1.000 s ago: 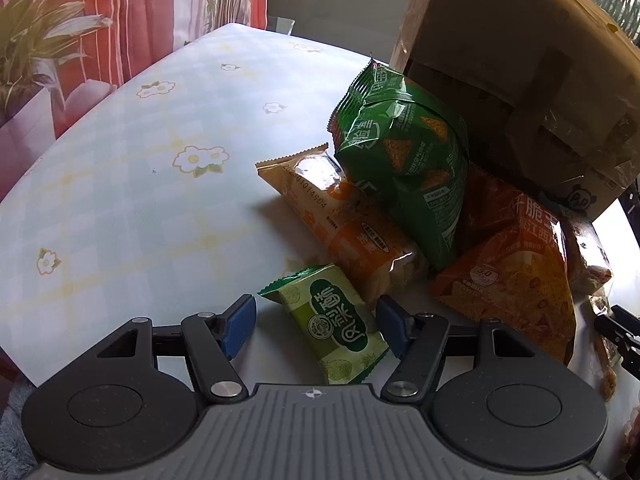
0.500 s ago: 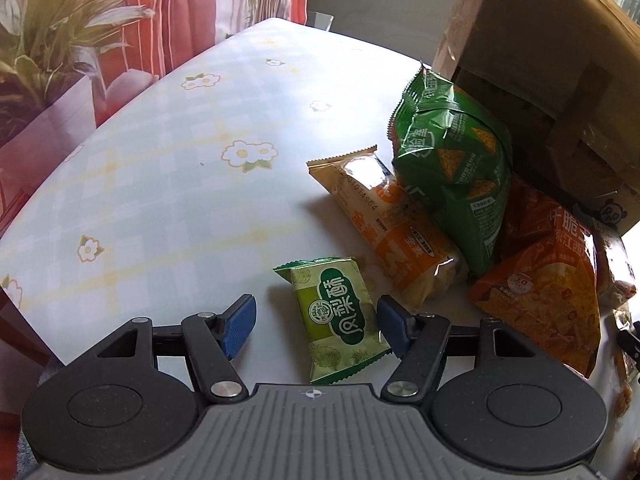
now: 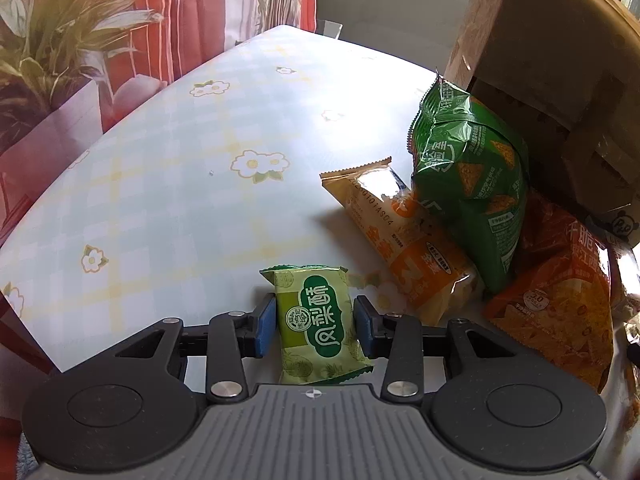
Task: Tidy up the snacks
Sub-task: 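Grasp the gold sachet with right tool while left tool grasps green pastry packet, then carry both packets over the box and open both tools to release them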
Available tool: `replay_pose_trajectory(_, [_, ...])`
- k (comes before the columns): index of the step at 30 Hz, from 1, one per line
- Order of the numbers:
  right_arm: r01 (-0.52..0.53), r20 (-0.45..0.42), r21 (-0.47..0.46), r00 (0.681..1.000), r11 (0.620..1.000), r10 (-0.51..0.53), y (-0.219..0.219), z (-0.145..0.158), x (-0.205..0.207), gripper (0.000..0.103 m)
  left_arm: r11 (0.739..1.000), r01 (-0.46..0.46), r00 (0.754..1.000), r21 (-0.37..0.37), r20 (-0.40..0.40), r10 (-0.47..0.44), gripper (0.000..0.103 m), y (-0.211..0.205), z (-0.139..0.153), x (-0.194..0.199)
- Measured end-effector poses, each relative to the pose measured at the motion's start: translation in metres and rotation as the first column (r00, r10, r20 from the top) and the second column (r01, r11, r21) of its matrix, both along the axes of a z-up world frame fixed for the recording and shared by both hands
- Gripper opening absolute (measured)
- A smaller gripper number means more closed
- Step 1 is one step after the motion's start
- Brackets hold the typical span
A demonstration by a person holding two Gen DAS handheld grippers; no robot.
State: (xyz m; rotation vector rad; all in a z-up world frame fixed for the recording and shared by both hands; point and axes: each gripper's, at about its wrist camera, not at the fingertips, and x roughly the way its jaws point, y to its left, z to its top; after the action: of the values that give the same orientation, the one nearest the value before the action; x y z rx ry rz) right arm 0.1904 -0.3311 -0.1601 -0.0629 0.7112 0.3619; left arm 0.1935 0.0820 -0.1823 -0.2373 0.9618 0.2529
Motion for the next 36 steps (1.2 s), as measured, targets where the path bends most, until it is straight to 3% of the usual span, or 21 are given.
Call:
replay_pose_trajectory(9, [0.01,-0.008,-0.052,1.0,0.999,-0.01,0.002,0.005,-0.001,0.052,1.0,-0.016,0.998,0.023,0.061,0.015,0.043,0.005,0.02,-0.009])
replay_pose_trajectory(13, [0.052,-0.004,-0.033,0.999,0.998,-0.052,-0.012,0.014,-0.01,0.052,0.999,-0.035,0.994,0.029,0.105,0.032,0.043,0.013,0.034,-0.011])
replay_pose_trajectory(21, [0.098,0.049,0.035,0.994,0.995,-0.099,-0.025,0.045,-0.017,0.052,0.995,0.056,0.972,0.076,0.225,-0.072,0.043,-0.003,0.062,-0.019])
replay_pose_trajectory(30, [0.031,0.192,0.097,0.98,0.995,-0.05,-0.006,0.1,-0.001,0.052,0.983,0.157,0.912,0.094,0.367,-0.181,0.043,-0.016,0.106,-0.016])
replay_pose_trajectory(36, [-0.07,0.3,0.123,0.953,0.99,0.03,0.011,0.156,0.03,0.052,0.963,0.238,0.835,0.13,0.478,-0.271,0.043,-0.032,0.157,0.005])
